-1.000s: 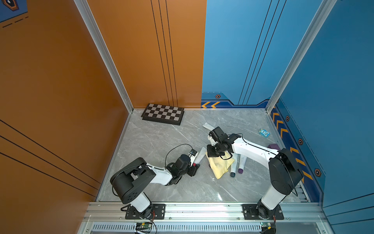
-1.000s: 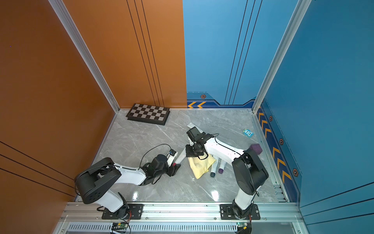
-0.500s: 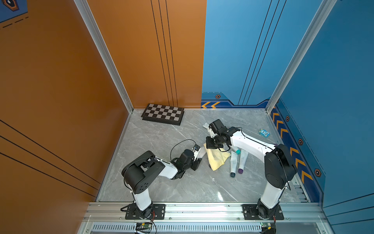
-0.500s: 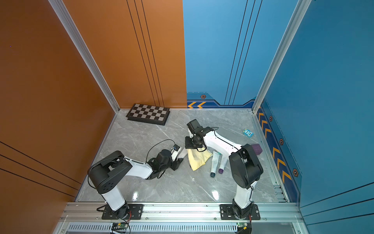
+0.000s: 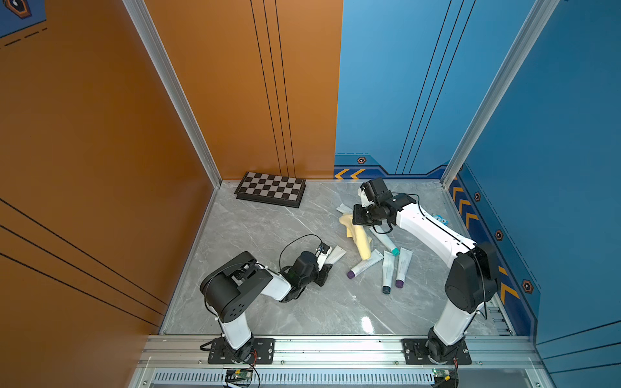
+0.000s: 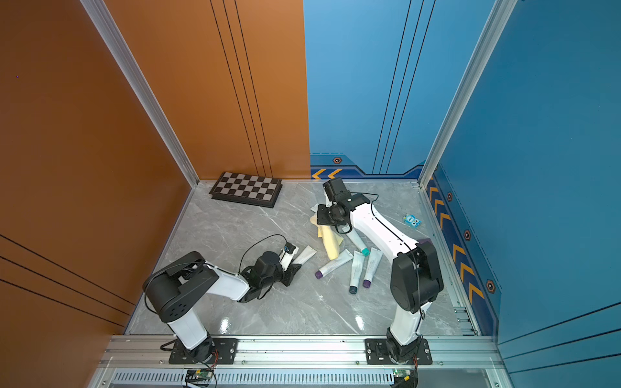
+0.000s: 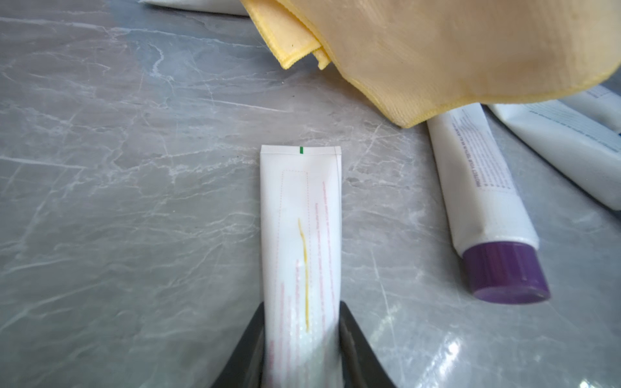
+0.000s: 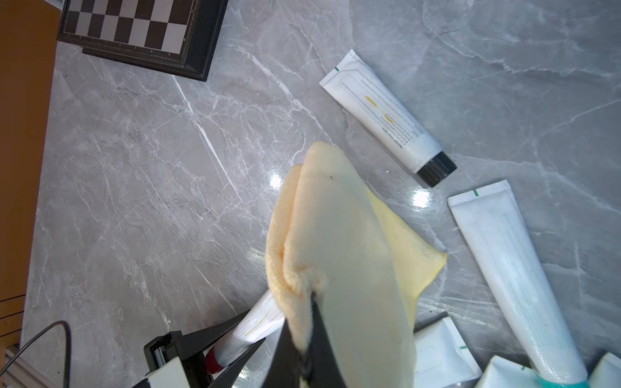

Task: Wipe the surface of the toothpaste tube
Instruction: Wipe the dirt from the toothpaste tube.

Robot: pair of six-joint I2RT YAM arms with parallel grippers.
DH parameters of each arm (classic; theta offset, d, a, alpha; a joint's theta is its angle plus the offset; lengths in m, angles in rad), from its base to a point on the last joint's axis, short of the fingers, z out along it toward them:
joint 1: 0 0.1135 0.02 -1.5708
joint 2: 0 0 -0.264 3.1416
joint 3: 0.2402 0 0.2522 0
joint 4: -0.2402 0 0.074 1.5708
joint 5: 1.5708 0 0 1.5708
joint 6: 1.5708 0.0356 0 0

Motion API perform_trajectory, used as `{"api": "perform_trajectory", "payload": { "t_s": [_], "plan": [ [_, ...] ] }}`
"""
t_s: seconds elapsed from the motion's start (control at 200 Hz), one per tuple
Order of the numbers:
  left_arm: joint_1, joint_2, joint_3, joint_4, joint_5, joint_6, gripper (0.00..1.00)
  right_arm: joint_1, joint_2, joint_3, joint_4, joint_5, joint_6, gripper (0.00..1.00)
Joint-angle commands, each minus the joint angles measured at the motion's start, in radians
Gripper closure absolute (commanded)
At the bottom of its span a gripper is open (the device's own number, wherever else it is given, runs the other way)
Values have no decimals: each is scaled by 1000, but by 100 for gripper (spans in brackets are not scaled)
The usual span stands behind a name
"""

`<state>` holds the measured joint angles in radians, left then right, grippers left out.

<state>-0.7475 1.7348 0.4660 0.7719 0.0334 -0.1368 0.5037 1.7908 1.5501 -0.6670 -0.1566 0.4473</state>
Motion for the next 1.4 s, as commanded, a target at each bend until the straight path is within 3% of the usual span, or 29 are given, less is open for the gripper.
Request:
{"api": "perform_trajectory", "payload": {
  "t_s": [0.0,0.08,0.25,0.36,0.781,1.186,1.321,1.396],
  "plan": [
    [-24,39,-64,-209,60,-43,67,63,75,-7,-59,2,-33,100],
    [-43,36,-74,-209,51,-61,65,94,96,-35,-39,-30,-29,100],
    [-74,1,-111,-208,-2,-88,49,103,98,-135,27,-72,-7,100],
    [-90,-27,-139,-207,-33,-109,48,102,92,-182,63,-108,2,100],
    [-84,-6,-140,-204,-45,-119,71,162,133,-221,104,-197,21,100],
    [-83,2,-134,-206,-38,-115,81,172,200,-278,162,-307,56,100],
    [-81,4,-131,-207,-33,-113,89,178,227,-296,137,-251,44,100],
    [-80,3,-132,-206,-33,-113,91,164,216,-309,100,-120,27,100]
  ]
}}
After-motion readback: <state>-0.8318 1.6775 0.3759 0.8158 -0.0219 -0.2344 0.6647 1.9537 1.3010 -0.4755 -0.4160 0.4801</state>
